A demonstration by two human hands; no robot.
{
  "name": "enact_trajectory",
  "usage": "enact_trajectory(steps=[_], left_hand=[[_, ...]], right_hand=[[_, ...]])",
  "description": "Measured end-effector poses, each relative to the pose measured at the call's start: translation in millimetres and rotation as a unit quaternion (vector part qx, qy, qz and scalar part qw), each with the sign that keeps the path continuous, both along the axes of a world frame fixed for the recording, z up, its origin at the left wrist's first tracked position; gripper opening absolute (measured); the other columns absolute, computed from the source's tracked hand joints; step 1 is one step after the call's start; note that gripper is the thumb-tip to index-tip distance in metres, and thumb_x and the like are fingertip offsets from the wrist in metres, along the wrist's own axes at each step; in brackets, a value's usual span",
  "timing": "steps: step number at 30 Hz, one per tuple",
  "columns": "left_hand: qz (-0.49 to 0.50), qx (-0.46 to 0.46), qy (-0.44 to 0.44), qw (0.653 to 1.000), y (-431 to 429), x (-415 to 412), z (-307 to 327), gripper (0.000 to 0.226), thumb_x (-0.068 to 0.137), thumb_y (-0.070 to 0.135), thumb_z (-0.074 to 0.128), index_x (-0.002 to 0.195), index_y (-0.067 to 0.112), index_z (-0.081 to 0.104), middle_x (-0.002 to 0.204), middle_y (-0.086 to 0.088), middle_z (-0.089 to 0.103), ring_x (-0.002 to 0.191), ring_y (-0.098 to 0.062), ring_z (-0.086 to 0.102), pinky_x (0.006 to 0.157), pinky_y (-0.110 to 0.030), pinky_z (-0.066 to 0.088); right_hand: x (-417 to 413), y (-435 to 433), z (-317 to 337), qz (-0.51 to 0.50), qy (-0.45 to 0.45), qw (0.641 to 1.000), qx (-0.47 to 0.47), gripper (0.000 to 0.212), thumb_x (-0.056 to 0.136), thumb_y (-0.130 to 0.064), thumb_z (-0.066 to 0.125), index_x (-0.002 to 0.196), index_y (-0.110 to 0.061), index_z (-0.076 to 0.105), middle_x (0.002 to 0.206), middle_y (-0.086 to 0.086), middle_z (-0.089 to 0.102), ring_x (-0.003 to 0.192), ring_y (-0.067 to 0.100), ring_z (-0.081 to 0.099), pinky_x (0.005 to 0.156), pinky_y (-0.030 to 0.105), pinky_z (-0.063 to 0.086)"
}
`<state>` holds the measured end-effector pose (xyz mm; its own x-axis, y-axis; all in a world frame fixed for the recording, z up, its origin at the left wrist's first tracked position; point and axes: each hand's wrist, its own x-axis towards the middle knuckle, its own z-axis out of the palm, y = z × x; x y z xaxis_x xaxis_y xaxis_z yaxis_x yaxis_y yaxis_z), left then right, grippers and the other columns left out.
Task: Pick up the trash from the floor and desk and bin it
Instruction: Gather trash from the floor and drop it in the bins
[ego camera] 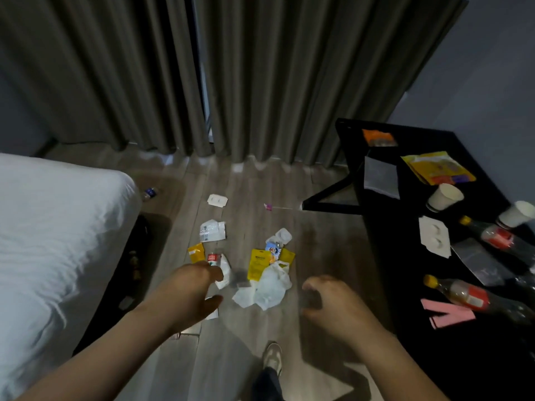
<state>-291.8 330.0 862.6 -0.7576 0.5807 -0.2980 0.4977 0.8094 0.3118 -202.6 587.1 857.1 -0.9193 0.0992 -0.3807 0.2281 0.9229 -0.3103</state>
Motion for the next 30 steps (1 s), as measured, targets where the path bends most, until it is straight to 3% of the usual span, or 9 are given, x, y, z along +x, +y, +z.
enact_trajectory(steps=[9,18,25,30], left_hand=[[0.052,-0.034,-0.037,0.997,79.7,-76.9,-47.8,0.039,0.087,0.041,0.059,0.125,0.031,0.053,0.124,0.009,0.056,0.11,-0.008,0.055,0.094,-0.024,0.047],[0.079,-0.056,-0.095,0.991,107.3,-129.5,-131.7,0.04,0.087,0.039,0.059,0.125,0.029,0.053,0.12,0.008,0.057,0.103,-0.008,0.057,0.089,-0.021,0.047],[0.08,-0.068,-0.121,0.987,108.2,-171.3,-249.2,0.042,0.088,0.039,0.058,0.128,0.028,0.052,0.124,0.006,0.058,0.109,-0.009,0.056,0.091,-0.02,0.045],[0.073,-0.078,-0.138,0.985,108.9,-193.5,-363.9,0.041,0.087,0.04,0.058,0.126,0.028,0.053,0.12,0.004,0.059,0.106,-0.013,0.057,0.086,-0.022,0.045]], right_hand=[[-101.6,84.7,-47.0,-0.009,-0.039,0.998,-0.041,0.053,0.08,-0.031,0.066,0.13,-0.023,0.052,0.132,-0.001,0.052,0.119,0.016,0.05,0.094,0.02,0.036],[-150.9,111.0,-136.3,-0.043,-0.088,0.993,-0.072,0.063,0.079,-0.032,0.069,0.136,-0.021,0.046,0.135,0.002,0.048,0.121,0.017,0.049,0.099,0.019,0.034],[-181.9,103.7,-256.8,-0.068,-0.103,0.991,-0.05,0.073,0.08,-0.045,0.066,0.143,-0.027,0.034,0.142,-0.002,0.039,0.128,0.015,0.043,0.1,0.019,0.031],[-201.6,87.9,-368.2,-0.073,-0.08,0.993,-0.054,0.078,0.075,-0.044,0.074,0.142,-0.023,0.04,0.147,0.002,0.034,0.131,0.019,0.04,0.105,0.022,0.031]])
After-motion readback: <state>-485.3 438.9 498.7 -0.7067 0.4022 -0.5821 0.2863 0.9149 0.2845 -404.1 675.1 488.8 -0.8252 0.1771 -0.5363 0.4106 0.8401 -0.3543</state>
